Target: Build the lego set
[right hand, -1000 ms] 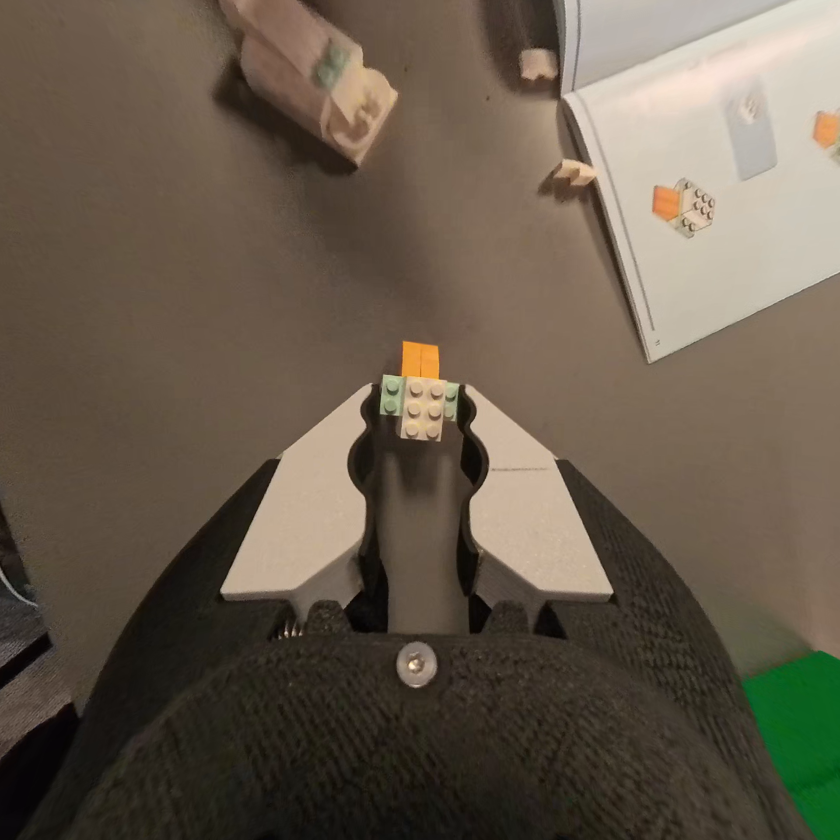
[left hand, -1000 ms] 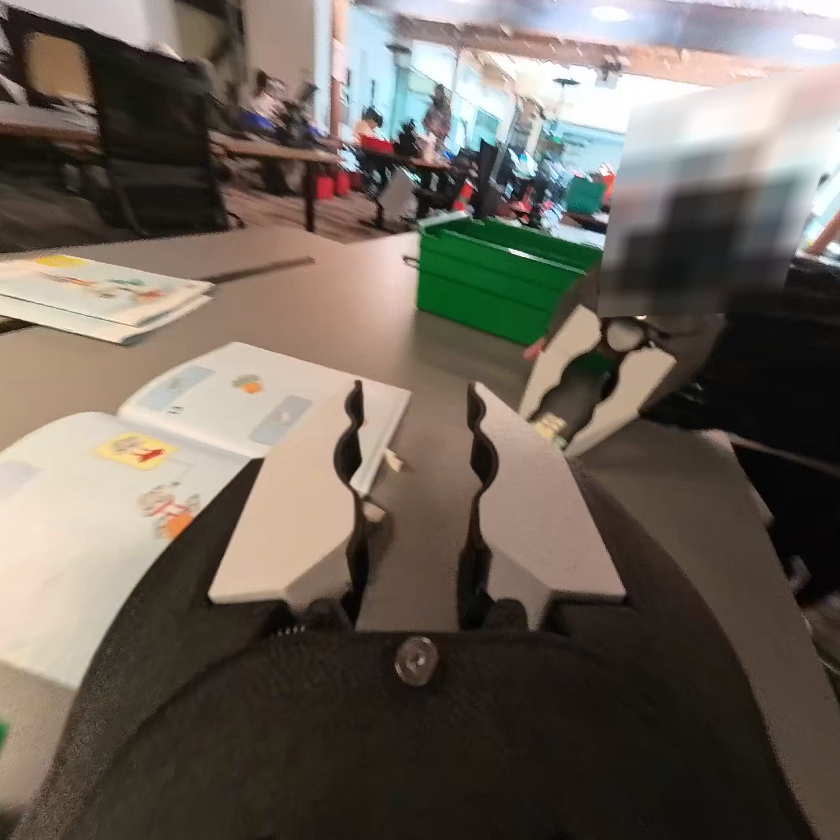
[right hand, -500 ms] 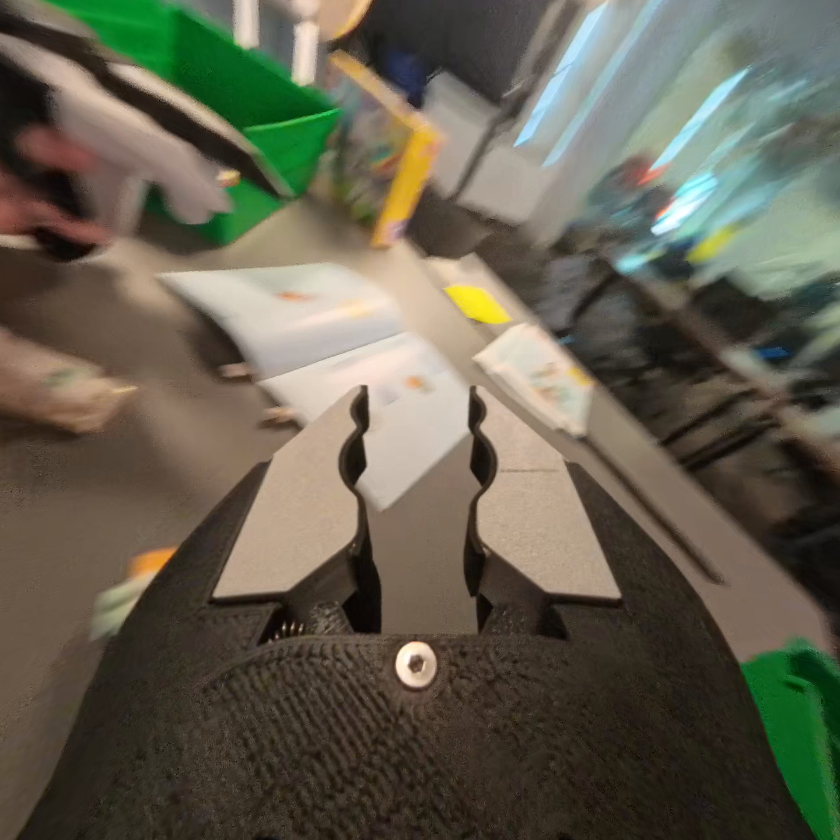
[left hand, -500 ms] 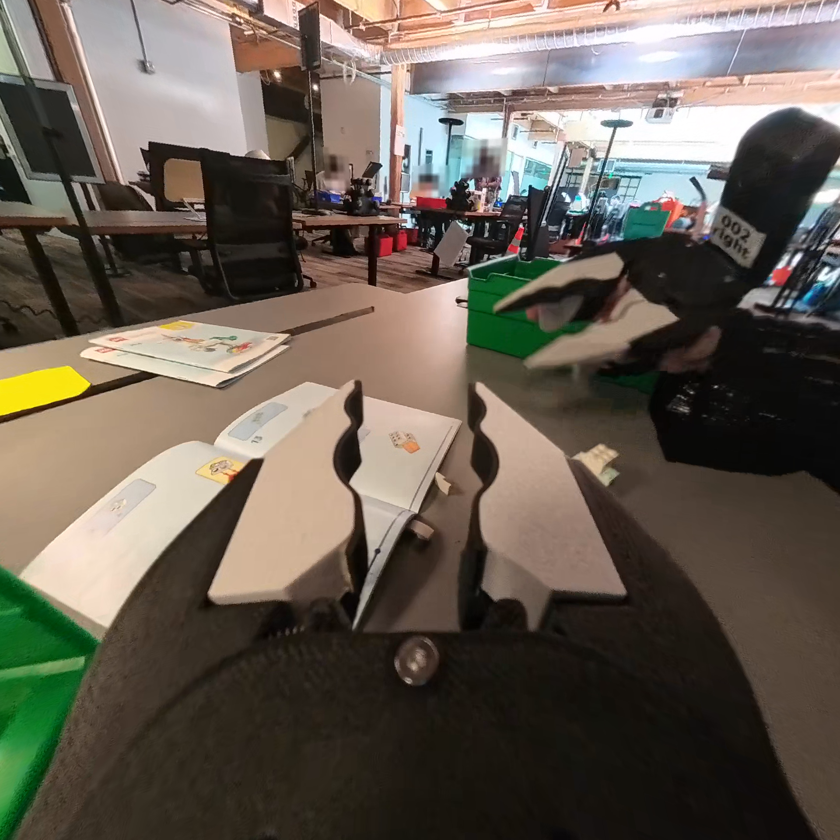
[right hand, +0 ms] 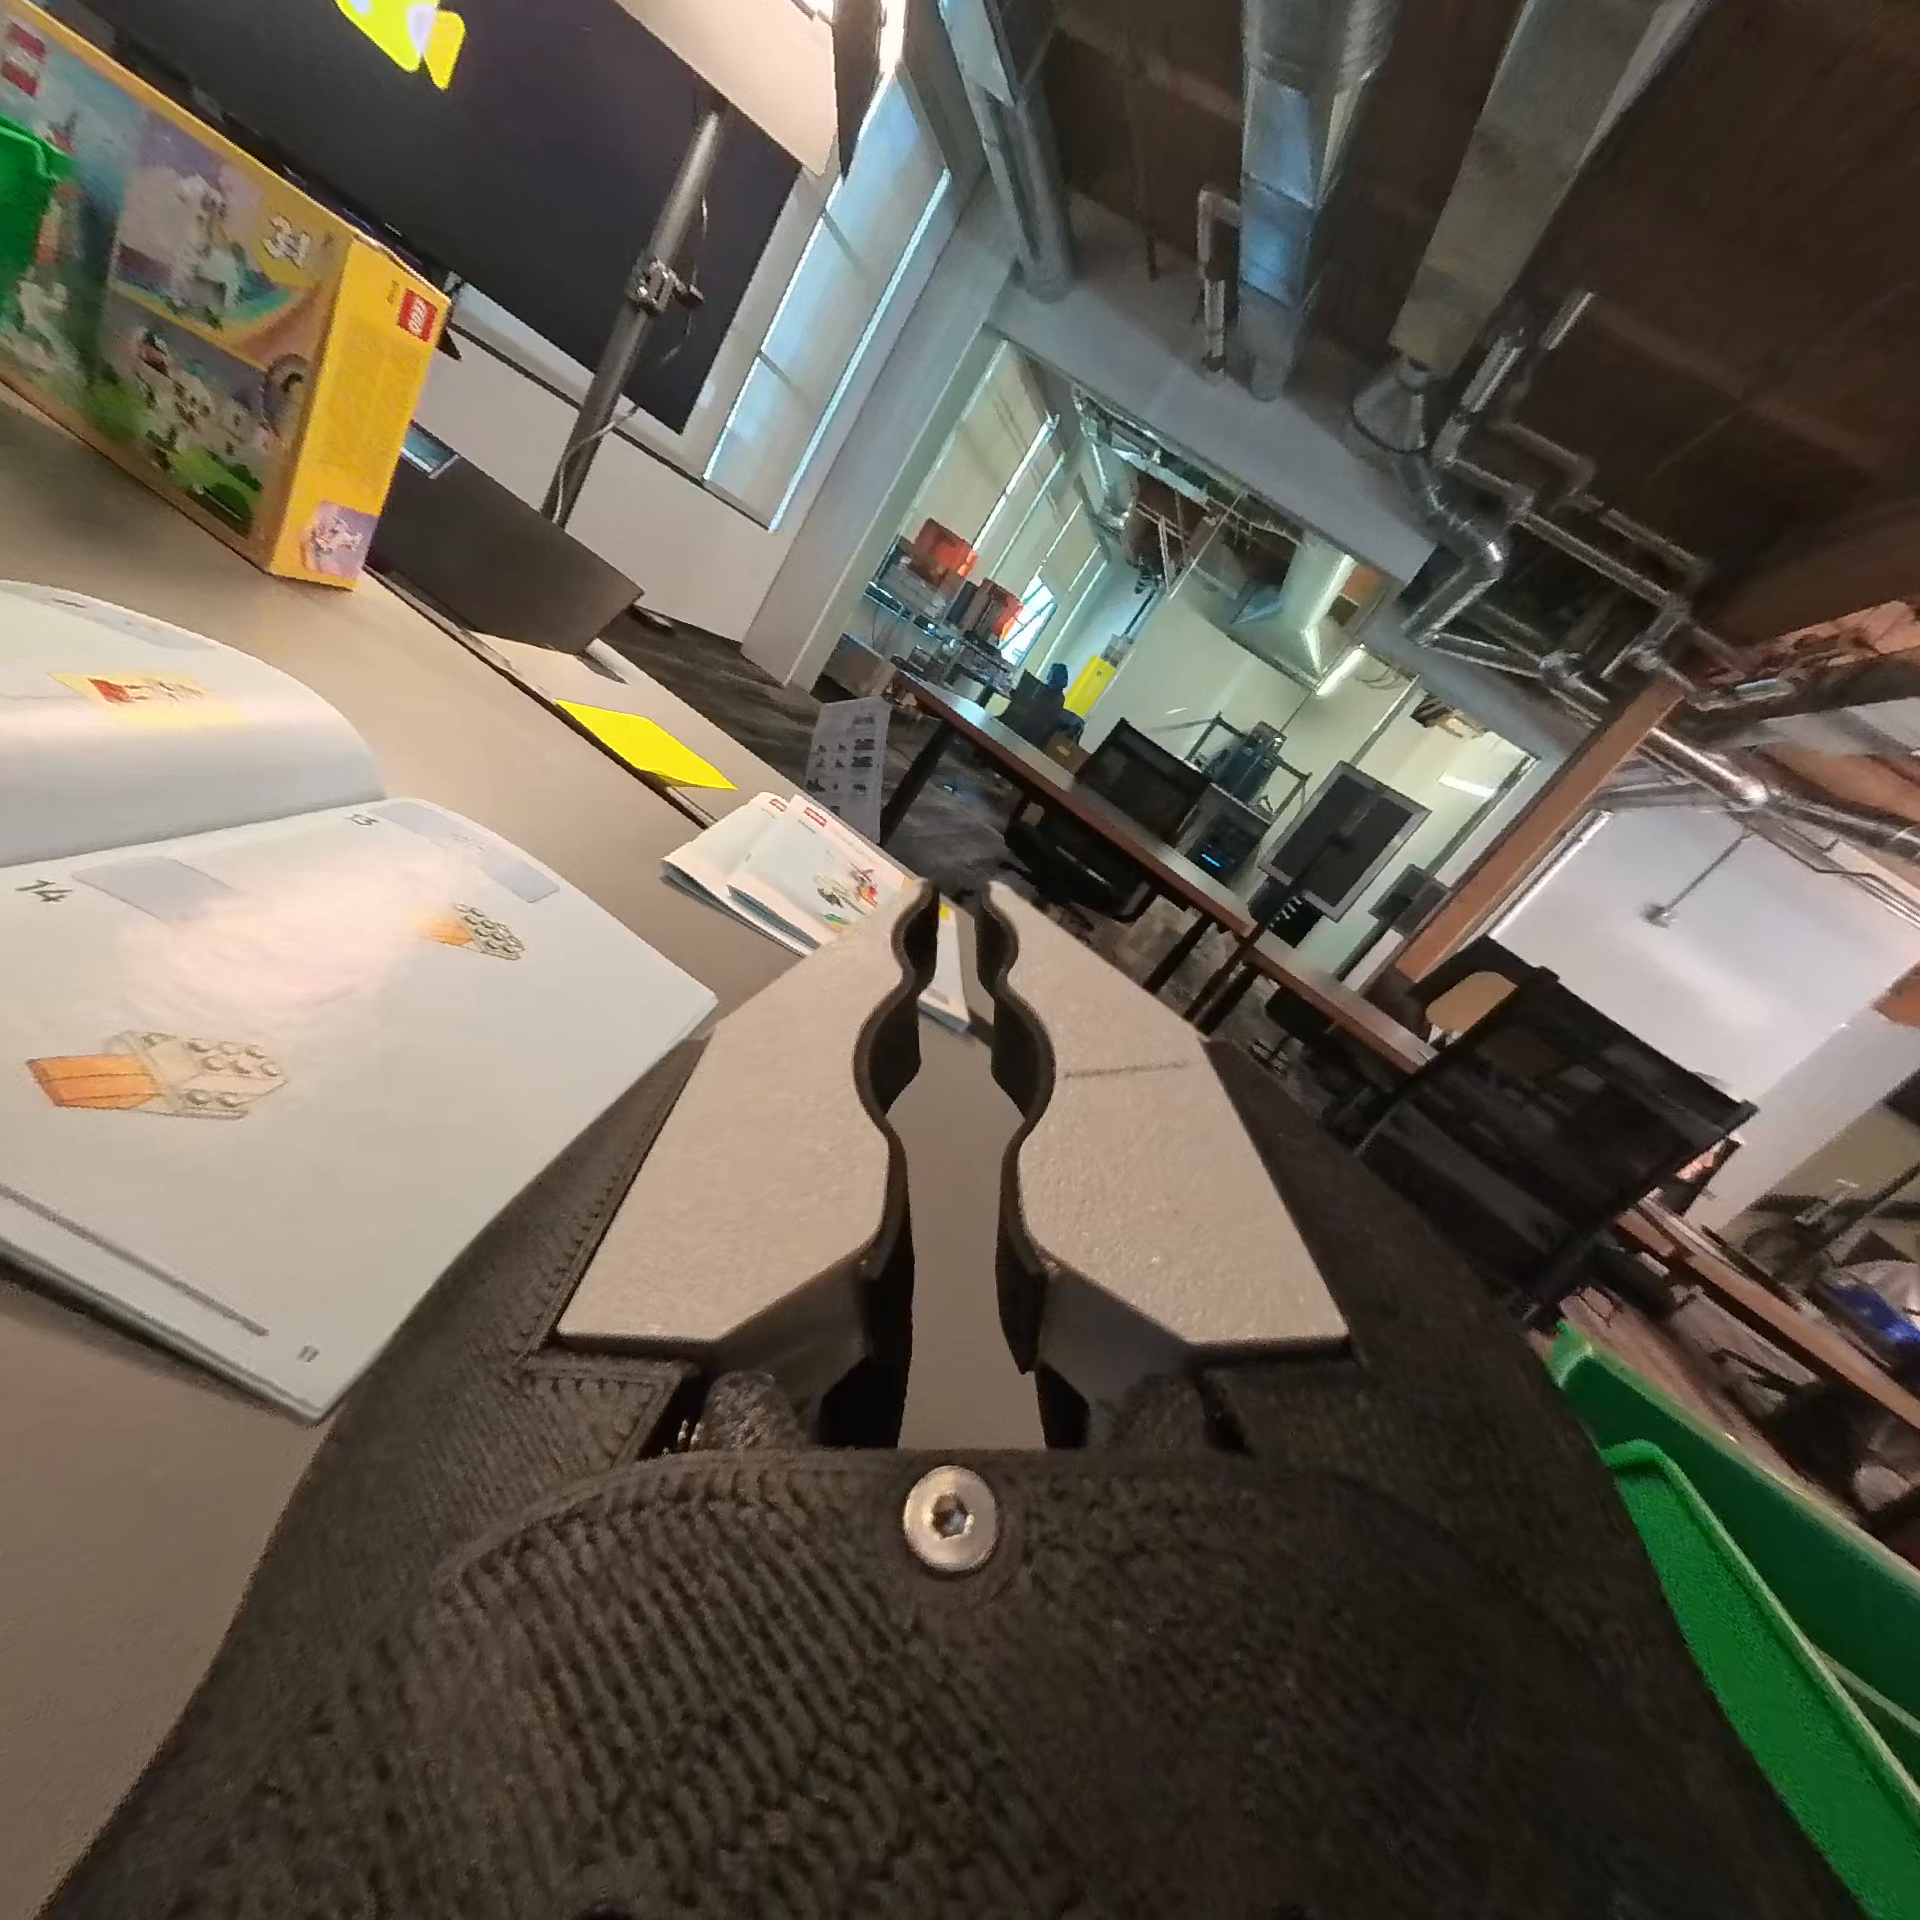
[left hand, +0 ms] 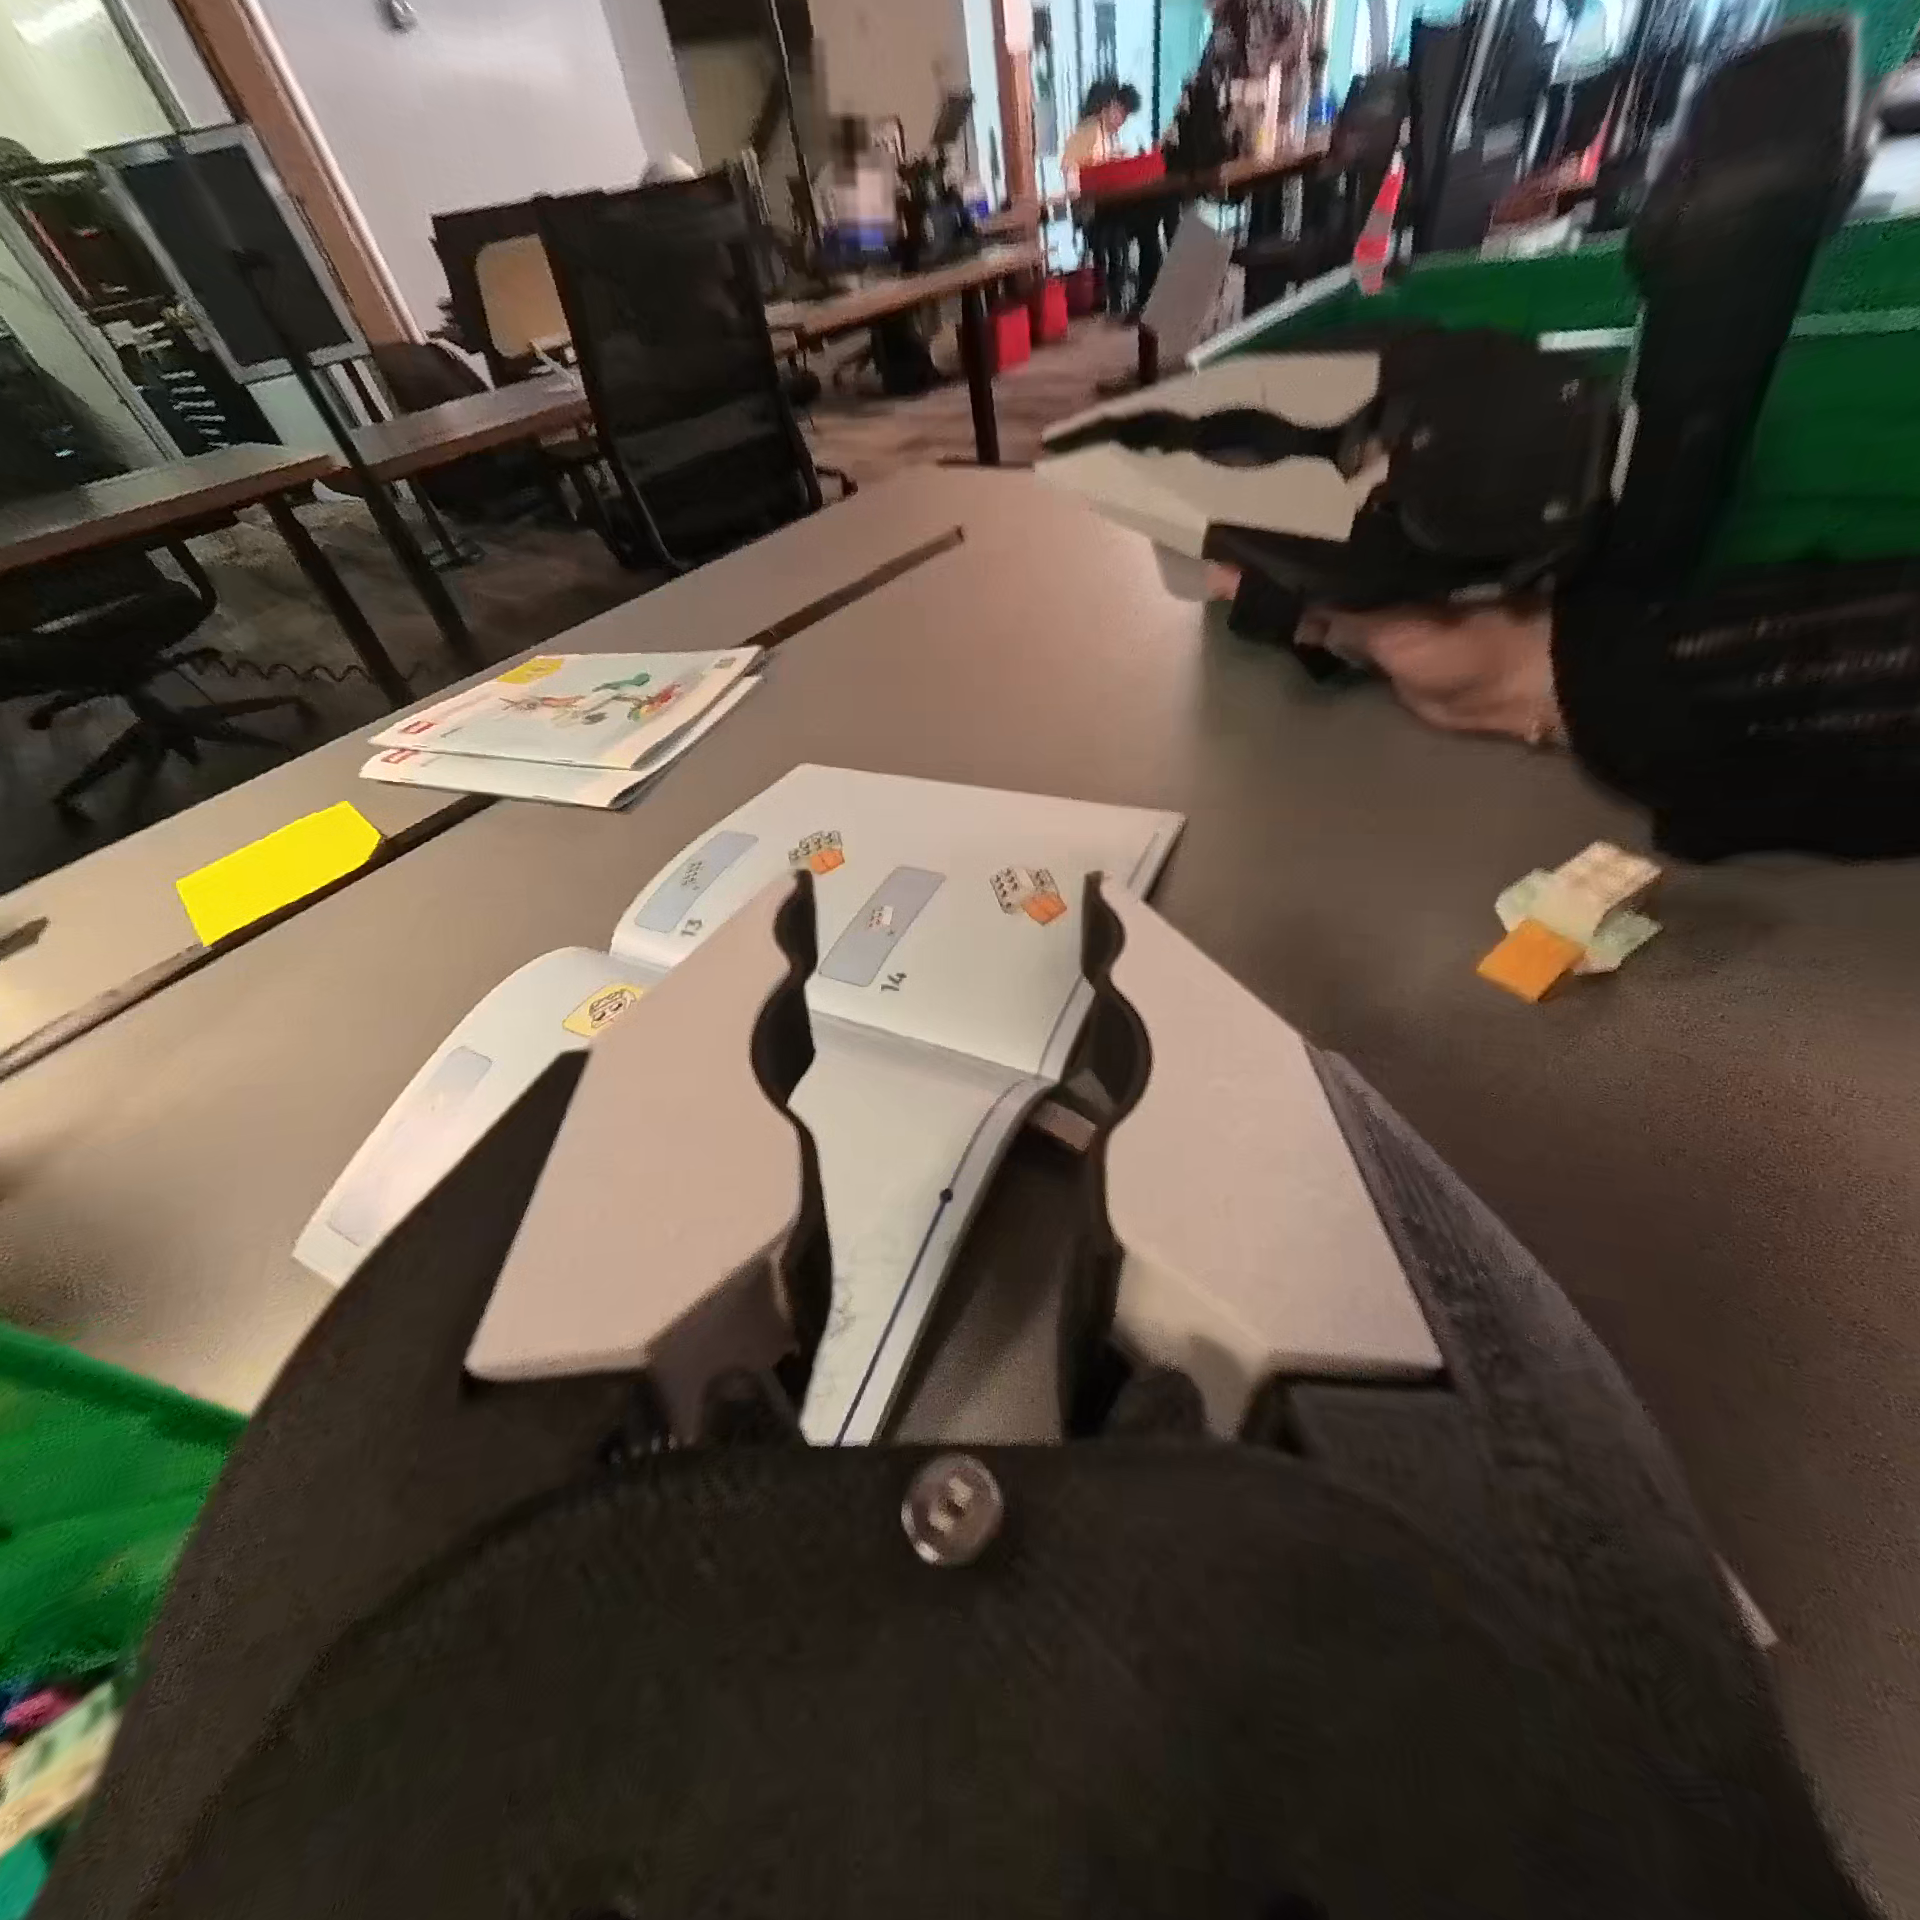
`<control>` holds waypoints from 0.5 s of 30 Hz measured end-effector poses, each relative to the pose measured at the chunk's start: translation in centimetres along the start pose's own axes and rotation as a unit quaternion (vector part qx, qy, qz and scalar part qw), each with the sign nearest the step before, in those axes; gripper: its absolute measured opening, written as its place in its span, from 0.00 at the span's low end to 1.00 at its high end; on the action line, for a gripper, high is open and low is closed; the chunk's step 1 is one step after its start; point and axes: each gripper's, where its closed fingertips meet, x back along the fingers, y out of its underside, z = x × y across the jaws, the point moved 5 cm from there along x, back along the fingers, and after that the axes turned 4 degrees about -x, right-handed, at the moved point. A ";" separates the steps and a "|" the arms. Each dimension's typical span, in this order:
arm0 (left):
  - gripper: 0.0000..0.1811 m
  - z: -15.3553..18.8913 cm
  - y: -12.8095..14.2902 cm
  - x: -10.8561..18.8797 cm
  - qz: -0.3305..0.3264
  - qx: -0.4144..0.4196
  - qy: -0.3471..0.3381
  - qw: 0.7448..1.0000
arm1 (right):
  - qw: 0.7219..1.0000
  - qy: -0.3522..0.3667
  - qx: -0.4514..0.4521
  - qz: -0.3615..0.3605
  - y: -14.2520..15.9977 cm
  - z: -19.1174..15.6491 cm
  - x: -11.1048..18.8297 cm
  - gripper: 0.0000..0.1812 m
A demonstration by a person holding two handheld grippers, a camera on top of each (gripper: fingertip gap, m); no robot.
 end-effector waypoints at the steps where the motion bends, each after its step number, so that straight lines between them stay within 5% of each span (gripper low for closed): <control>1: 0.28 0.5 -0.2 -0.3 -0.012 -0.017 0.006 1.000 | 1.000 -0.003 0.002 0.003 -0.1 -0.1 0.1 0.03; 7: 0.28 3.6 -2.1 -3.6 -0.081 -0.066 0.095 0.990 | 1.000 -0.013 0.011 0.009 -0.4 -0.6 0.3 0.03; 15: 0.24 5.1 0.1 -10.1 -0.257 -0.116 0.195 0.939 | 1.000 -0.015 0.003 0.021 -1.0 -0.7 1.3 0.02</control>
